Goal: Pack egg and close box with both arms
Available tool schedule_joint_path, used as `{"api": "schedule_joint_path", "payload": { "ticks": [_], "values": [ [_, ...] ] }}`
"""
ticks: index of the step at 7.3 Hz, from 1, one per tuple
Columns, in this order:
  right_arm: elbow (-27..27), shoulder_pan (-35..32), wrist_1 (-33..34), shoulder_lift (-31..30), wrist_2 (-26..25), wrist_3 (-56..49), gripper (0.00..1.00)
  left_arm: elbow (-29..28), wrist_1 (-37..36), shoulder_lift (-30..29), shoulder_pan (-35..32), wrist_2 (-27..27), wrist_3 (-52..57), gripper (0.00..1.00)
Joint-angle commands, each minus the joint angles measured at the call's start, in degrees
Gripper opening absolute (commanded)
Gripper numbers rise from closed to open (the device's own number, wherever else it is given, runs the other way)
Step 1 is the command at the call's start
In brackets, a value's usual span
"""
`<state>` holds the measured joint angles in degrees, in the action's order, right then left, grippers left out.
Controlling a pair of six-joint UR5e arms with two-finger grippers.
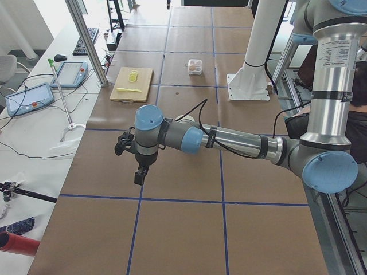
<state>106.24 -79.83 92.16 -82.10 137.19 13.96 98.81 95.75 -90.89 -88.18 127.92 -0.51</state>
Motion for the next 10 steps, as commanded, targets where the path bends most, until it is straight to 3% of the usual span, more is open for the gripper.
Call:
{"api": "schedule_joint_path", "payload": {
  "ticks": [1, 3, 6, 10],
  "values": [
    [-5.57, -8.21, 2.41, -6.11, -0.61, -19.61, 1.00, -2.29, -0.21, 2.19, -1.90, 0.05, 7.29, 1.00],
    [-13.48, -12.44, 2.07, -6.49, -0.18, -32.72, 1.00, -3.53, -0.12, 2.74, -4.37, 0.31, 10.79, 1.00],
    [-15.79, -12.45, 1.45, -6.32, -4.81, -32.60, 1.00, -6.15, 1.28, 2.90, -4.19, 0.05, 10.96, 1.00],
    [-18.96, -12.54, 1.98, -7.02, -1.24, -28.41, 1.00, -6.87, -1.26, 2.56, -4.11, 0.75, 7.39, 1.00]
  ]
}}
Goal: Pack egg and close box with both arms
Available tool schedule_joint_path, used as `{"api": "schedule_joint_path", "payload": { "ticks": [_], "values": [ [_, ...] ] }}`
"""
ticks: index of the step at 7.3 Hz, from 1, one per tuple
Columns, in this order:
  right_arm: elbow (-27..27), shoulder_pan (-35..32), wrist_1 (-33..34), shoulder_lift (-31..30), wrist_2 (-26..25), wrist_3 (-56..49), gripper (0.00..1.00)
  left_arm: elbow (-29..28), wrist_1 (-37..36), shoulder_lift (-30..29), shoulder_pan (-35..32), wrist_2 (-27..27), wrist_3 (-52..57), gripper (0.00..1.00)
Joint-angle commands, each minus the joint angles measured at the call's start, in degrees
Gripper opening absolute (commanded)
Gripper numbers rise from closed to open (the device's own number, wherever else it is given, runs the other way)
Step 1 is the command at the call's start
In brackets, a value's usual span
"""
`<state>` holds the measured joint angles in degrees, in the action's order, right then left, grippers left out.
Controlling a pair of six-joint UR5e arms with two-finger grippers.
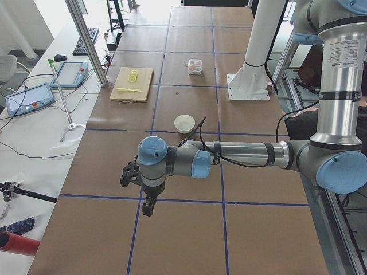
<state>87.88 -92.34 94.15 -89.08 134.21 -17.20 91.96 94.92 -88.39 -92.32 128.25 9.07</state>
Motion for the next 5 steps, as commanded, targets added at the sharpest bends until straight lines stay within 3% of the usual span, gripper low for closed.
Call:
{"api": "schedule_joint_path", "payload": {
  "ticks": [1, 5],
  "values": [
    [0.62, -0.04, -0.45, 0.04, 1.93, 7.13, 1.00, 0.15, -0.61, 0.14, 0.12, 3.64, -5.00, 1.00],
    [4.93, 0.05, -0.55, 0.13, 1.75, 13.05, 1.00, 0.68, -1.84, -0.03, 0.30, 4.20, -6.34, 1.00]
  ]
}}
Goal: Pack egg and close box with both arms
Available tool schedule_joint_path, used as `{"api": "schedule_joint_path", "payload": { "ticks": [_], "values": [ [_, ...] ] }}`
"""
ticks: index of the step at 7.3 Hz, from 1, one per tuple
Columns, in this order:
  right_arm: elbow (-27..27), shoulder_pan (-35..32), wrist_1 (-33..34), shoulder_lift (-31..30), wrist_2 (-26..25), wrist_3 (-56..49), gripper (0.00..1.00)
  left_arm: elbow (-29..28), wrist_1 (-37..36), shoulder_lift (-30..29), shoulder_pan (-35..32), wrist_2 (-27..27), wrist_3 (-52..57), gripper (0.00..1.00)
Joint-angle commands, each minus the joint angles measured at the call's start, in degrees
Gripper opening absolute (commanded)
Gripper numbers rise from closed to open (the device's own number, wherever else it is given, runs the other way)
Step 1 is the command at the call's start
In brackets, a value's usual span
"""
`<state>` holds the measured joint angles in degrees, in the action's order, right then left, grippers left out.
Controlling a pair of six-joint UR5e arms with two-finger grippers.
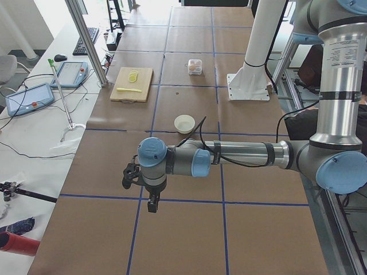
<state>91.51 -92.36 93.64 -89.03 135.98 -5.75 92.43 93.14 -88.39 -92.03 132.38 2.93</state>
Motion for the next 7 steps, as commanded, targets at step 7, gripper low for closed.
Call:
{"api": "schedule_joint_path", "payload": {
  "ticks": [7],
  "values": [
    [1.48, 2.01, -0.04, 0.61, -0.10, 1.97, 1.00, 0.56, 0.02, -0.20, 0.45, -0.01, -0.30, 1.00]
  ]
}}
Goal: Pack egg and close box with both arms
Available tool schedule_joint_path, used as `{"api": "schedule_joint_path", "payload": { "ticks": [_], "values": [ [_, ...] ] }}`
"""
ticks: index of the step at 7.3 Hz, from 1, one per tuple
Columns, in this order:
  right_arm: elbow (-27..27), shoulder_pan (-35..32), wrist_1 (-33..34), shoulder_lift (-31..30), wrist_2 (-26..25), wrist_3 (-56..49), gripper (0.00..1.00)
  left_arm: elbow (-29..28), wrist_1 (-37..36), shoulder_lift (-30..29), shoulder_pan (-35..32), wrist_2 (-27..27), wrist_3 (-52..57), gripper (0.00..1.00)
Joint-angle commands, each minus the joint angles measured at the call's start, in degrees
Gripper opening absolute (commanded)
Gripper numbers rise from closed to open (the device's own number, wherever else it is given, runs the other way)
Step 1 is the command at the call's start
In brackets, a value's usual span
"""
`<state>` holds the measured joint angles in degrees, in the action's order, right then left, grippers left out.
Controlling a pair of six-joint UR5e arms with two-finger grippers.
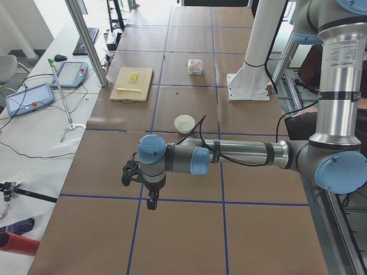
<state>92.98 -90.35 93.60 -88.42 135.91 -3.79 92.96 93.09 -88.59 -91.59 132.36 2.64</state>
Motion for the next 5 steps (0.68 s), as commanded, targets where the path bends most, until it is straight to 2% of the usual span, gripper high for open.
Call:
{"api": "schedule_joint_path", "payload": {
  "ticks": [1, 4, 5],
  "values": [
    [0.00, 0.09, 0.00, 0.01, -0.03, 0.09, 1.00, 0.20, 0.24, 0.00, 0.00, 0.17, 0.00, 1.00],
    [0.44, 0.09, 0.00, 0.09, -0.03, 0.01, 1.00, 0.99, 0.86, 0.00, 1.23, 0.26, 0.26, 1.00],
    [0.44, 0.09, 0.00, 0.09, -0.03, 0.01, 1.00, 0.99, 0.69, 0.00, 2.63, 2.53, 0.09, 1.00]
  ]
}}
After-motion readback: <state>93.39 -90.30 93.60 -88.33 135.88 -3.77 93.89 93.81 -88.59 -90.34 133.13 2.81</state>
